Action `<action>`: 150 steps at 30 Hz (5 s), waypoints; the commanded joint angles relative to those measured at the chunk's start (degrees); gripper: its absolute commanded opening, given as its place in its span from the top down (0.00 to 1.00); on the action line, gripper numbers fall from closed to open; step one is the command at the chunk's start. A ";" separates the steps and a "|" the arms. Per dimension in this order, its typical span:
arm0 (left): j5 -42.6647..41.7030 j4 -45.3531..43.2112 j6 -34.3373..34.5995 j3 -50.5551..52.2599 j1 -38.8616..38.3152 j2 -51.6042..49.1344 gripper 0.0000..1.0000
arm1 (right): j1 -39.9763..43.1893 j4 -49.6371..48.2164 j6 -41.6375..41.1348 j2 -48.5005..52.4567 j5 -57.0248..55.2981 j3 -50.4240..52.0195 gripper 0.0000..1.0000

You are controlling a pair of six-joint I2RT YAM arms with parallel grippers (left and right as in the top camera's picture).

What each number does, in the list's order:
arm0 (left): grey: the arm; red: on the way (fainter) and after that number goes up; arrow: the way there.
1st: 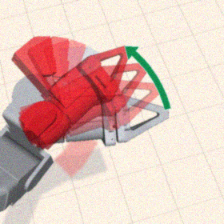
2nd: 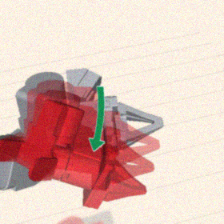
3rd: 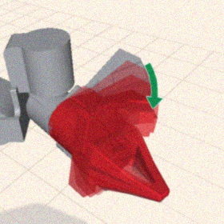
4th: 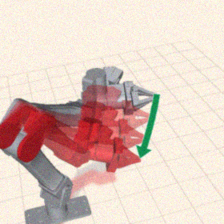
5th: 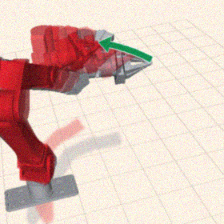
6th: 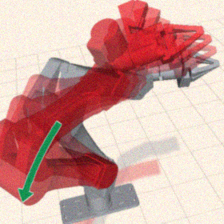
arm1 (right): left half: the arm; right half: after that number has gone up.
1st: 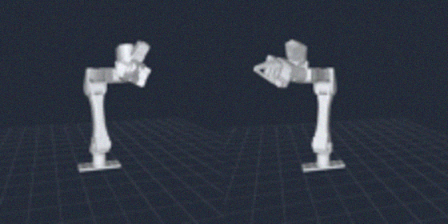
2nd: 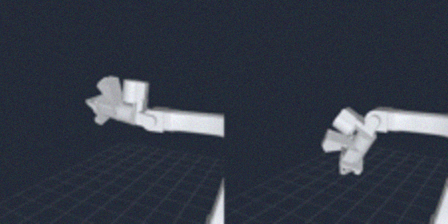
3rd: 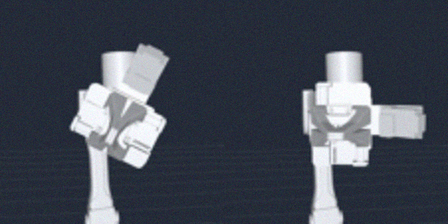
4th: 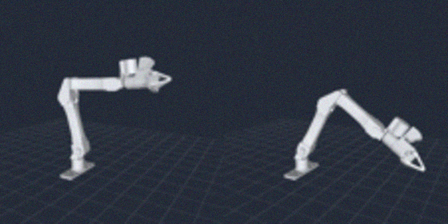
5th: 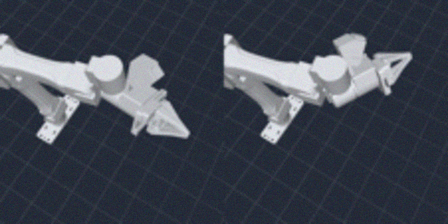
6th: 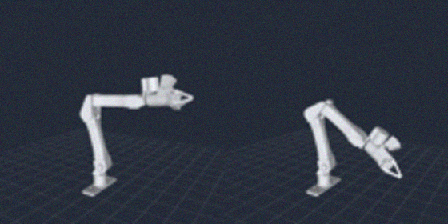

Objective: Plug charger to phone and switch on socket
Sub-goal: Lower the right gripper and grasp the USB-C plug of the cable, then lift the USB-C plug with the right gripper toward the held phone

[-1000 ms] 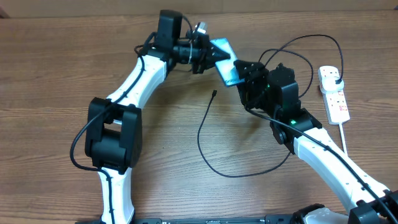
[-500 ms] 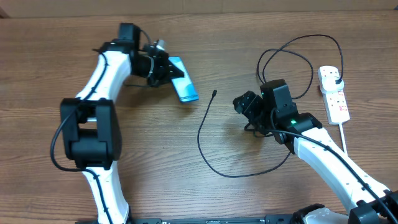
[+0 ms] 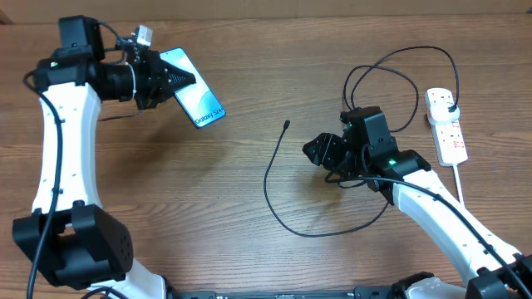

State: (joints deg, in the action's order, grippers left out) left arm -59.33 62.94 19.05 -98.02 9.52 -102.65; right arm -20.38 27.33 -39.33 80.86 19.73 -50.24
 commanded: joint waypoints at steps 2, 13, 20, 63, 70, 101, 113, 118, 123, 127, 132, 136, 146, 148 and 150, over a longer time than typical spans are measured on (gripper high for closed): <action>-11.34 0.96 -1.25 -0.74 -0.57 -0.46 0.96 | -0.02 3.89 0.94 3.69 2.60 -10.97 0.51; -10.60 1.66 -0.81 -0.72 -0.59 -0.46 0.96 | -0.11 11.17 -5.25 25.90 3.67 -30.03 0.69; -10.03 1.77 -0.81 -0.72 -0.59 -0.46 0.96 | -1.22 6.97 -5.20 33.40 4.98 -30.03 0.69; -9.09 3.28 -0.81 -0.72 -0.59 -0.46 0.96 | -2.86 -1.92 -5.46 42.49 -2.05 -26.25 0.80; -9.09 3.30 -0.81 -0.72 -0.59 -0.46 0.96 | -2.84 -1.97 -5.49 42.75 -1.22 -26.27 0.96; -10.16 4.59 -6.47 -0.72 -1.81 -0.46 0.96 | 4.63 28.48 25.99 -4.81 15.10 -25.73 0.96; -12.31 4.57 -9.94 -0.72 -5.55 -0.46 0.96 | 4.66 22.36 24.20 -22.03 22.60 -7.34 0.96; -12.04 4.55 -10.82 -0.72 -7.45 -0.46 0.96 | 4.63 20.48 24.41 -25.73 26.91 -1.64 0.96; -10.12 4.48 -11.80 -0.72 -9.86 -0.48 0.96 | 4.57 21.05 24.76 -26.21 26.91 -0.33 0.96; -8.96 4.09 -11.80 -0.72 -11.43 -1.09 0.96 | 2.99 20.50 26.36 -26.21 26.84 -0.33 0.96; -9.31 3.85 -11.78 -0.72 -12.04 -2.01 0.96 | 0.42 18.93 26.32 -26.21 26.86 -0.33 0.96; -9.31 3.85 -11.72 -0.72 -12.63 -3.56 0.96 | -1.18 17.68 25.79 -25.86 26.86 -0.33 0.96; -13.86 3.63 -11.41 -0.72 -13.84 -6.01 0.96 | -4.35 12.39 24.39 -22.49 28.68 -0.33 0.96; -14.21 3.65 -11.52 -0.72 -13.84 -6.01 0.96 | -4.87 11.21 24.37 -21.64 29.73 -0.33 0.96; -14.23 3.65 -11.82 -0.72 -13.84 -6.01 0.96 | -5.35 10.45 24.37 -20.79 30.14 -0.33 0.96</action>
State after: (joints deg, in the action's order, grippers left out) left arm -69.60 66.63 8.56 -97.97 -4.05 -108.88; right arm -24.80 38.72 -14.76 59.09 47.68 -50.83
